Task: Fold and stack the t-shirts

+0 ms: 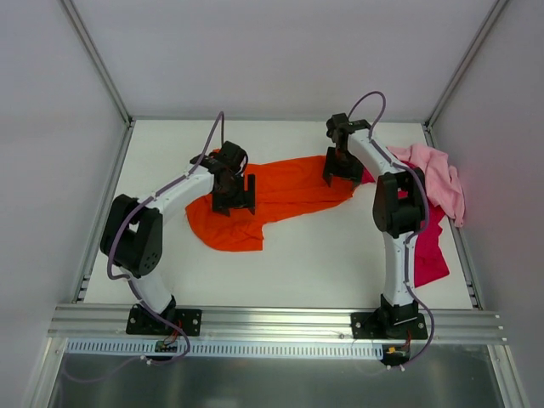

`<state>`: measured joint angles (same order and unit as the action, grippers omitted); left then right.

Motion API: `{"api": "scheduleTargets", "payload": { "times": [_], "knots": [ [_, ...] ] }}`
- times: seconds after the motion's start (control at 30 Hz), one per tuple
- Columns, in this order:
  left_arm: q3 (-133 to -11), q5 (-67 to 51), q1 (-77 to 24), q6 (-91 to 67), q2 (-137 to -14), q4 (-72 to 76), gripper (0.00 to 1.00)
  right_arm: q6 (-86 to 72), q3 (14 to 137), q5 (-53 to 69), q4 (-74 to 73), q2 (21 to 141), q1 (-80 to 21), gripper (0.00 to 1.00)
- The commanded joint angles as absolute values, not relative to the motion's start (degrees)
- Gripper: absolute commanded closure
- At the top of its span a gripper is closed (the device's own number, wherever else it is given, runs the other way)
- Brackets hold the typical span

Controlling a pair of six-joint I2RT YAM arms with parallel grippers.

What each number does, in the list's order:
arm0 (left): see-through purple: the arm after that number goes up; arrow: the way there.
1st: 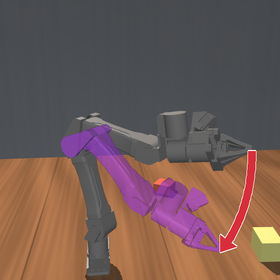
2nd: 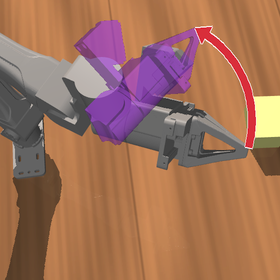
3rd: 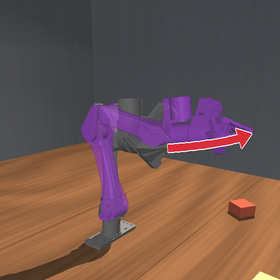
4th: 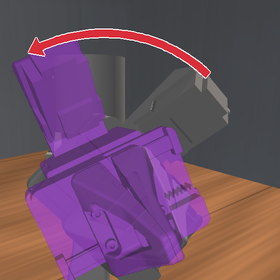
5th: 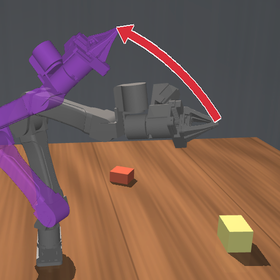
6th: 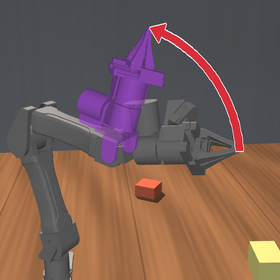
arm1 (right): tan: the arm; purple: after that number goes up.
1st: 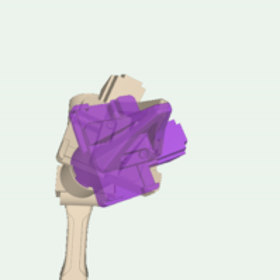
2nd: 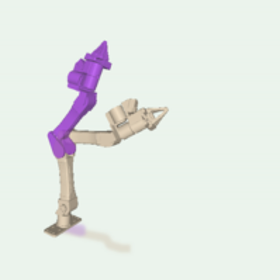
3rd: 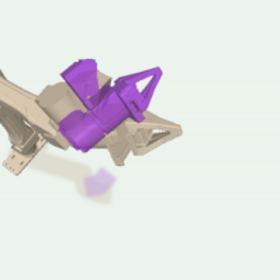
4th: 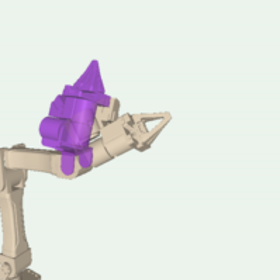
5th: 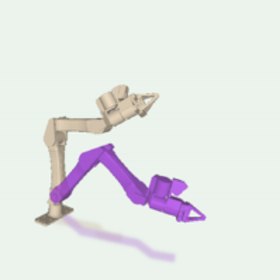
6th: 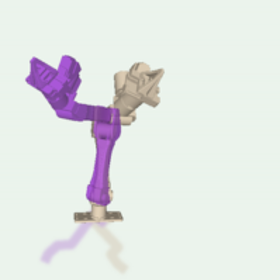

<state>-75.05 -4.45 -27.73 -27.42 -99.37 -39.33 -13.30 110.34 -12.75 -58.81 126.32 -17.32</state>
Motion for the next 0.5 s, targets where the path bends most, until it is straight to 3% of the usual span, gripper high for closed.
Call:
{"api": "scheduleTargets", "payload": {
  "times": [0.0, 0.47],
  "knots": [
    [-74.80, -7.56, -28.47, -26.72, -98.44, -39.73, 0.23, -13.54, 114.96, -10.99, -60.91, 125.16, -17.75, 0.29],
    [-76.29, -10.55, -34.19, -24.26, -101.42, -44.12, 0.23, -10.28, 120.59, -18.28, -65.48, 124.81, -17.58, 0.28]
  ]
}}
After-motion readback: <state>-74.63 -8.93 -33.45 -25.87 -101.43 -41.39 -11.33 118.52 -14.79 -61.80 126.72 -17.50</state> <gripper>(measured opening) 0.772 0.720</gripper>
